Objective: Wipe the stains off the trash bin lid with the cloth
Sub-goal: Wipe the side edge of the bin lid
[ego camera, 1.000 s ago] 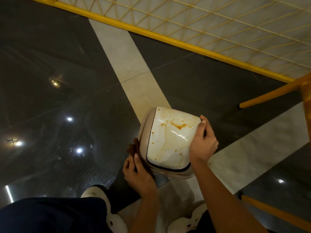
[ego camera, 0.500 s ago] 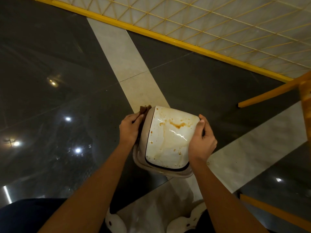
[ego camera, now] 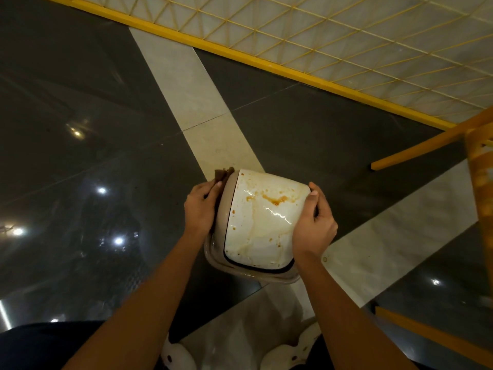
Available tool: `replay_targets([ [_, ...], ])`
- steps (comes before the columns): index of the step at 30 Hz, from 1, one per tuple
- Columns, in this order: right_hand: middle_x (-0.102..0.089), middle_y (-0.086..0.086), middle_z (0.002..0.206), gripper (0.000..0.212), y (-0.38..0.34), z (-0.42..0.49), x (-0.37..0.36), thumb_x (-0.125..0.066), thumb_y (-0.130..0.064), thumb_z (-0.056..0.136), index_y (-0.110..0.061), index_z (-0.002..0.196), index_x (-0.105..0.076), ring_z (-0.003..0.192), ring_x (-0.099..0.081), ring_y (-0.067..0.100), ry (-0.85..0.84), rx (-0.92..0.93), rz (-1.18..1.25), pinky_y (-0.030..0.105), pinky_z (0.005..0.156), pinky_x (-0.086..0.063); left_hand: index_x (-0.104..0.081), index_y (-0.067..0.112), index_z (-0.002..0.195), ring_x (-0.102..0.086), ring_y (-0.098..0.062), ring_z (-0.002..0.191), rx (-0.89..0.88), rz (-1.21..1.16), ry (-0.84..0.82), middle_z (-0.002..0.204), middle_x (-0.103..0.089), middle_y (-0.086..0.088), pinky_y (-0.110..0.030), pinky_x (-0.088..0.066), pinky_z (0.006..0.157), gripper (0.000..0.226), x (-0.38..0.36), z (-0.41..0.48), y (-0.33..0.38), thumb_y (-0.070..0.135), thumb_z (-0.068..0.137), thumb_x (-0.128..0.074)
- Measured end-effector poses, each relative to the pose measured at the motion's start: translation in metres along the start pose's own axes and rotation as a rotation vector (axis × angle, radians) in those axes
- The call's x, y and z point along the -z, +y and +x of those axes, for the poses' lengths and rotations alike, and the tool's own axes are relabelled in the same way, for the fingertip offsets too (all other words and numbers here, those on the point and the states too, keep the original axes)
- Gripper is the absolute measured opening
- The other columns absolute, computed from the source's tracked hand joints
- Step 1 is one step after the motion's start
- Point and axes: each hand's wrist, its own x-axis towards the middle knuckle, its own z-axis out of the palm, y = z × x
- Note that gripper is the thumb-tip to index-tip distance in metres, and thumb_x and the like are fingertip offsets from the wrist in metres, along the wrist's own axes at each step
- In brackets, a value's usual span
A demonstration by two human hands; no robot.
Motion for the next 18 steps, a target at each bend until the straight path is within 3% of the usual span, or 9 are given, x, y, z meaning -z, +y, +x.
replay_targets([
  [5,-0.064,-0.006,0.113,0.03,0.001,-0.001,0.0,-0.041,-0.034,0.097,-0.028,0.119,-0.06,0.1,-0.06,0.01,-0.013,-0.007,0.008,0.017,0.076,-0.048,-0.064,0.018,0.114,-0.054,-0.013,0.106,0.077,-0.122,-0.011,0.119,-0.057,0.0,-0.025,-0.043,0.088,0.032,0.003,-0.006,0.0,0.036,0.089,-0.057],
  [10,-0.065,-0.005,0.113,0.03,0.001,0.0,-0.001,-0.041,-0.034,0.097,-0.028,0.119,-0.061,0.099,-0.061,0.01,-0.015,0.007,0.006,0.014,0.074,-0.047,-0.065,0.017,0.113,-0.055,-0.011,0.102,0.082,-0.163,0.065,0.115,-0.058,0.001,-0.025,-0.043,0.089,0.028,0.005,-0.018,-0.011,0.025,0.087,-0.062],
  [13,-0.065,-0.006,0.113,0.03,0.002,0.0,0.001,-0.041,-0.034,0.097,-0.029,0.119,-0.061,0.099,-0.062,0.013,-0.017,0.01,-0.002,0.023,0.079,-0.051,-0.064,0.012,0.116,-0.052,-0.009,0.1,0.006,-0.055,0.041,0.112,-0.06,-0.002,-0.02,-0.038,0.086,0.03,-0.002,0.003,0.004,0.023,0.088,-0.06],
  [18,-0.066,-0.005,0.109,0.029,0.003,0.0,-0.001,-0.04,-0.037,0.096,-0.033,0.117,-0.06,0.096,-0.063,0.015,0.002,-0.001,-0.01,0.037,0.082,-0.055,-0.065,0.013,0.115,-0.055,-0.013,0.101,-0.071,0.021,-0.052,0.112,-0.063,-0.007,-0.023,-0.041,0.088,0.028,-0.007,0.022,0.02,0.024,0.09,-0.058],
])
